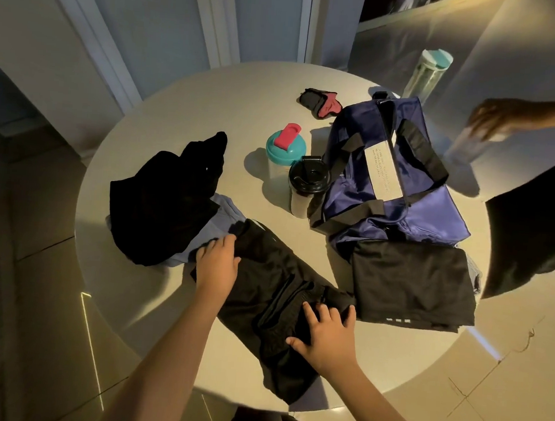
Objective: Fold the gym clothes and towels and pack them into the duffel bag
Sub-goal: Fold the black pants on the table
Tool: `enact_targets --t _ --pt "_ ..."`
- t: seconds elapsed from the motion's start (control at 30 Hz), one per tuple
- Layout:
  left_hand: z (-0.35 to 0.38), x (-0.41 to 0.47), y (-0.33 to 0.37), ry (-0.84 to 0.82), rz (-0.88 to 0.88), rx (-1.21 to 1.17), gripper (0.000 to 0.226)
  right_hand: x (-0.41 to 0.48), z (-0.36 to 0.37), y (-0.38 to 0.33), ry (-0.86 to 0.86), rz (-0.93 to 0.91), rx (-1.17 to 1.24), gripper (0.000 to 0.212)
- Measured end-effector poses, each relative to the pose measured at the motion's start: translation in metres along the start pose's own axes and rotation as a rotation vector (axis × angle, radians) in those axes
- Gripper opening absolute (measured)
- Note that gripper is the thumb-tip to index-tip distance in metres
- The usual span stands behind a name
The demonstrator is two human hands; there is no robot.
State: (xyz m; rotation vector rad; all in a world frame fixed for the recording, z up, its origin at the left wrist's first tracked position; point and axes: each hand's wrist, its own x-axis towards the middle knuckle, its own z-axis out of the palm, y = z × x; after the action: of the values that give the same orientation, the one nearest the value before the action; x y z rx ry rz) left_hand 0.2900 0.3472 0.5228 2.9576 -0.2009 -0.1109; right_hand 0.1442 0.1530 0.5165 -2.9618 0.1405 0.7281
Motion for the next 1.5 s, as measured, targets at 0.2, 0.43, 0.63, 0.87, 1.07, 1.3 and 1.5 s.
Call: enact_targets --t 0.2,0.43,0.63,0.87,1.07,1.3,1.5 --pt "0.015 -0.054 0.023 -0.047 0.22 -0.207 0.067 0.004 0.009 0.0 0.032 -0.036 -0.008 0.072" --pt "0.048 -0.094 0.015 -0.415 0.286 -0.046 0.078 0.005 0.0 0.005 0.11 -0.061 -0.018 0.051" --pt "0.036 -0.079 0.008 -0.352 0.327 -0.023 0.069 0.013 0.003 0.018 0.15 -0.087 -0.011 0.057" --pt "0.039 -0.091 0.006 -0.186 0.316 0.138 0.073 0.0 0.012 0.012 0.023 -0.148 0.023 0.058" --pt "0.055 -0.119 -0.004 -0.131 0.33 0.089 0.064 -0.01 0.014 0.009 0.03 -0.175 0.031 0.053" --pt "0.041 -0.119 0.0 -0.12 0.326 0.139 0.065 -0.019 0.02 0.007 0.186 -0.337 0.103 0.076" --pt "0.055 -0.174 0.002 -0.113 0.368 0.134 0.055 -0.015 0.035 0.018 -0.006 -0.315 0.068 0.072"
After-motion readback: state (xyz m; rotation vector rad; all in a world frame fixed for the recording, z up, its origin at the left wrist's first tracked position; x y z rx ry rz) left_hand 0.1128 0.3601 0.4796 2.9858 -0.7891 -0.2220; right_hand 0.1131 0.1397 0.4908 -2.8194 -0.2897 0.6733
